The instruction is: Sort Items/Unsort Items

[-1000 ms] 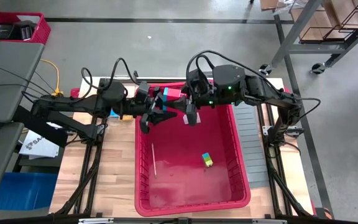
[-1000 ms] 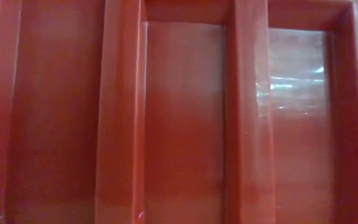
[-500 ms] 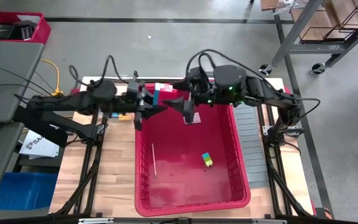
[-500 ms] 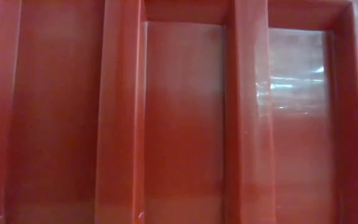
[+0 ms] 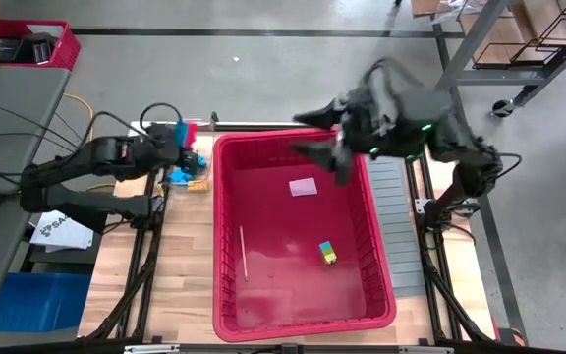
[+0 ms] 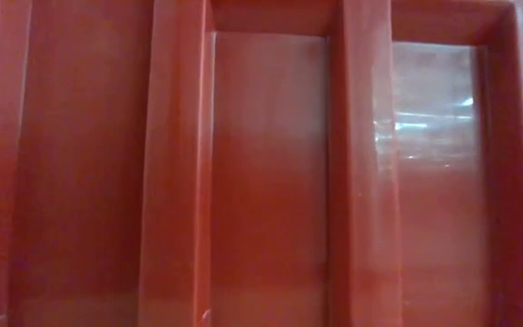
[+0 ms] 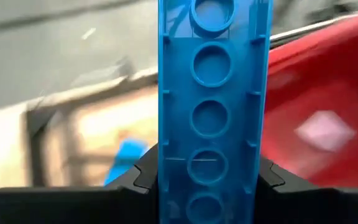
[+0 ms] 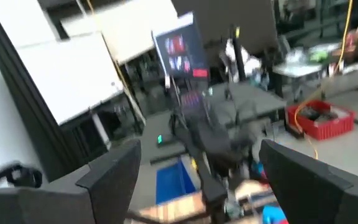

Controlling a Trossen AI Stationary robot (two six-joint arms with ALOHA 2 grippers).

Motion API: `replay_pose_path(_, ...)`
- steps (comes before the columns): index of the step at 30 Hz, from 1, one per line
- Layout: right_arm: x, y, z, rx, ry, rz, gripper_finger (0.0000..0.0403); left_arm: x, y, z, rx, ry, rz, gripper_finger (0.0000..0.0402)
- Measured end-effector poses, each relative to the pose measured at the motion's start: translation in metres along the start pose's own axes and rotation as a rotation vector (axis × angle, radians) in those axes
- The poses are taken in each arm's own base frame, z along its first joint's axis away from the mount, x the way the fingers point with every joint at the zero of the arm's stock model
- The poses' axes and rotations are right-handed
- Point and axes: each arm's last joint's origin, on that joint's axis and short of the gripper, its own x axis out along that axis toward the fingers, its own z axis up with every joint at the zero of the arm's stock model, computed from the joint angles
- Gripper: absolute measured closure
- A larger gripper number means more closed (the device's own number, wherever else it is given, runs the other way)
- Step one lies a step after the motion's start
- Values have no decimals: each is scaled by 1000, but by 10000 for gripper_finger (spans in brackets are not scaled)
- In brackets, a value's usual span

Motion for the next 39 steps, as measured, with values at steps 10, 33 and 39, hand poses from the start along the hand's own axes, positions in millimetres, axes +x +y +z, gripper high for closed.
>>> replay_pose_path(10, 6, -1, -5, -14, 25, -11, 83, 63, 24, -62, -177, 194, 275, 283)
replay_pose_path(33, -30, -12, -36, -12, 430, -201, 83, 6, -1, 19, -229, -237, -471, 11)
replay_pose_path(39, -11, -12, -104, 212, 941, -356, 83, -14, -6, 31, -234, -323, -592, 10)
